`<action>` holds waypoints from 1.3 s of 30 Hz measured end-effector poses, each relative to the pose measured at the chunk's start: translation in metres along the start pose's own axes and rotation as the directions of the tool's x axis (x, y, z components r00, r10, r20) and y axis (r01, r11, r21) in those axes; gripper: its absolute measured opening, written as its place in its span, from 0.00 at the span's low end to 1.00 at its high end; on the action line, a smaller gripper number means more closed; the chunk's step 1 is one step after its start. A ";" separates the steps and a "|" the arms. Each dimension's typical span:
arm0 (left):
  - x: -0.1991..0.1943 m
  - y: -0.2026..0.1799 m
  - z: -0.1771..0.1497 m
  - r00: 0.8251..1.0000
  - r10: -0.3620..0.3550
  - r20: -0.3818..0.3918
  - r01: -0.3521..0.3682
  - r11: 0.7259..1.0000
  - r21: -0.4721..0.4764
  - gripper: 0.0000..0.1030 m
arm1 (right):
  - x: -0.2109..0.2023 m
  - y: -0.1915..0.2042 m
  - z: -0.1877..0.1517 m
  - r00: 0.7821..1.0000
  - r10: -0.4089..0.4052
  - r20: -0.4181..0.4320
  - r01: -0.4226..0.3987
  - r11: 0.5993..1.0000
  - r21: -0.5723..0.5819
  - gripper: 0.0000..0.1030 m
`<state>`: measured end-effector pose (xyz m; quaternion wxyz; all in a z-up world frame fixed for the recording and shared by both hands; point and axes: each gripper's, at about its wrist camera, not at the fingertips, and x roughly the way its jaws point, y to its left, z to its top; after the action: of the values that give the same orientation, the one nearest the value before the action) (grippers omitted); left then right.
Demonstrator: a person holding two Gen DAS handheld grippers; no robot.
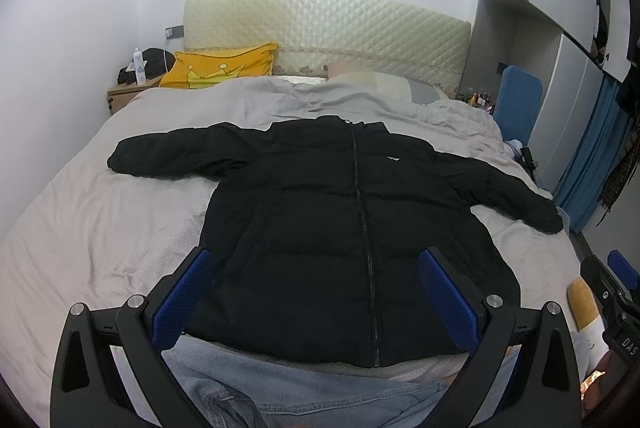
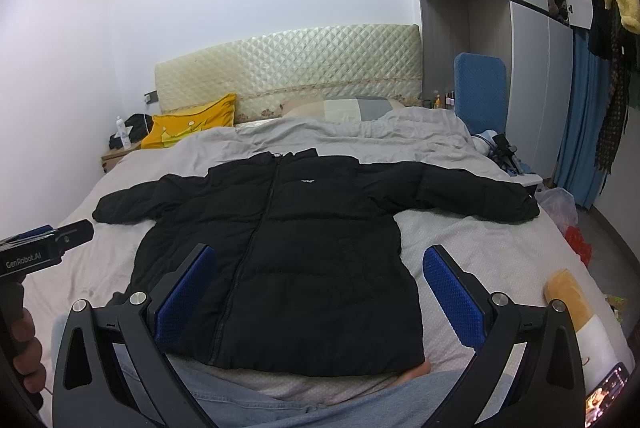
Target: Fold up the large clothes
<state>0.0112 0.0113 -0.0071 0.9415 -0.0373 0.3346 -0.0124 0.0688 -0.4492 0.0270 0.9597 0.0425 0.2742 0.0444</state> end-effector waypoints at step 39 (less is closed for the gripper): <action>0.030 -0.007 0.052 0.997 -0.063 0.052 0.059 0.995 0.077 1.00 | 0.041 -0.018 0.028 0.999 -0.021 0.031 0.021 1.000 -0.003 1.00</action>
<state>0.0674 0.0065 0.0152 0.9503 -0.0120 0.3067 -0.0528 0.1193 -0.4643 0.0272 0.9644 0.0386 0.2595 0.0343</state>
